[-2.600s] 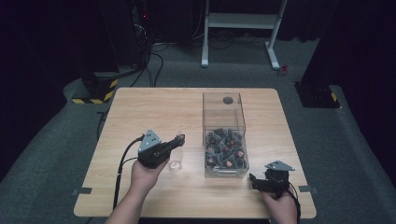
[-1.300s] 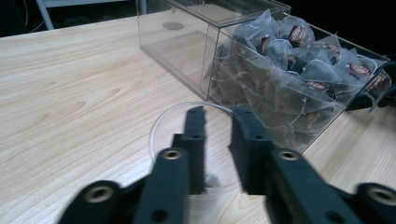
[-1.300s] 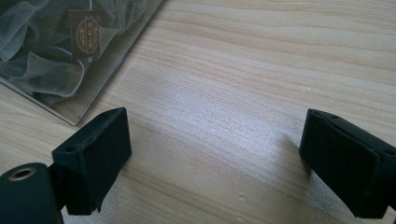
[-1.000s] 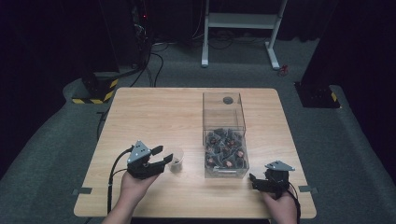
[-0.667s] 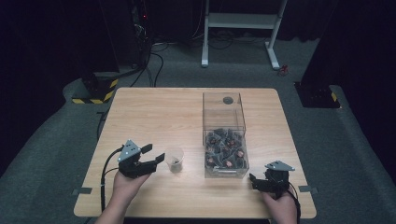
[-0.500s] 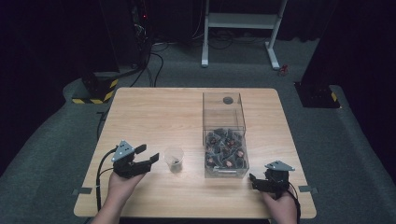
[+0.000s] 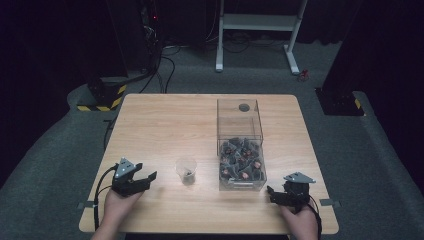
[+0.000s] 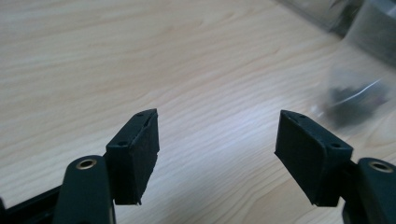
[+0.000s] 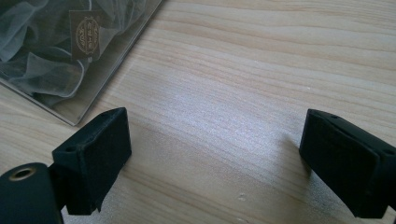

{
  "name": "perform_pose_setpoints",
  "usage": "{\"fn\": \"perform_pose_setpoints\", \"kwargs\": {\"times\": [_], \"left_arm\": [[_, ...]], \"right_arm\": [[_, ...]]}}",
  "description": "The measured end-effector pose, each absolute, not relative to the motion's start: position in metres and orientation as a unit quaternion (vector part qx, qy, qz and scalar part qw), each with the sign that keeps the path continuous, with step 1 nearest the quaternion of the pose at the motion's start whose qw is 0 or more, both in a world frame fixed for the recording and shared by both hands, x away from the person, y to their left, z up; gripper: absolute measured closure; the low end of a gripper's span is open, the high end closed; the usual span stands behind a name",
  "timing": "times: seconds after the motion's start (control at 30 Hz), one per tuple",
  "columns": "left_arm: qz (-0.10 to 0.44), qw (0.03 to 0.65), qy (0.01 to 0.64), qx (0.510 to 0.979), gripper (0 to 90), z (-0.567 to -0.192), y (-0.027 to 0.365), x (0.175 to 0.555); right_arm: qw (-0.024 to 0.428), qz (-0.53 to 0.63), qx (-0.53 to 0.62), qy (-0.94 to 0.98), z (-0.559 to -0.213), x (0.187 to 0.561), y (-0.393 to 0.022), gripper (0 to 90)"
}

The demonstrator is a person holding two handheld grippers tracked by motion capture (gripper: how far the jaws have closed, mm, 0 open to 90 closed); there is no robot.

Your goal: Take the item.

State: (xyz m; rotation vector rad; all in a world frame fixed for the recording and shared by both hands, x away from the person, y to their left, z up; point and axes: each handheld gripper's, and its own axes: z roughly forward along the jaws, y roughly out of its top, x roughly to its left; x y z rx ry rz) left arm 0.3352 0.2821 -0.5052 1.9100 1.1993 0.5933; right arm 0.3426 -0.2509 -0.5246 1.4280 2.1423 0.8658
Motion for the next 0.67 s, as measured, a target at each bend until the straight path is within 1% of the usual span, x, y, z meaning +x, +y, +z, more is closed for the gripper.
{"fn": "perform_pose_setpoints", "kwargs": {"times": [0.13,0.23,0.27,0.3,0.33,0.67], "left_arm": [[0.226,0.379,0.482,0.757,28.9,-0.513,0.282,0.333],[0.226,0.356,0.488,0.764,26.6,-0.52,0.279,0.333],[0.23,0.334,0.496,0.768,24.7,-0.525,0.278,0.335],[0.217,0.325,0.509,0.767,19.5,-0.527,0.277,0.337],[0.218,0.326,0.51,0.766,15.0,-0.528,0.277,0.338],[0.22,0.328,0.513,0.762,15.2,-0.528,0.277,0.337]], "right_arm": [[0.211,0.312,0.514,0.771,-0.525,0.343,-0.251,8.9],[0.211,0.312,0.514,0.771,-0.525,0.343,-0.251,8.9],[0.211,0.312,0.514,0.771,-0.525,0.343,-0.251,8.9],[0.211,0.312,0.514,0.771,-0.525,0.343,-0.251,8.8],[0.211,0.312,0.514,0.771,-0.525,0.343,-0.251,8.8],[0.21,0.312,0.512,0.772,-0.525,0.344,-0.251,8.3]]}}
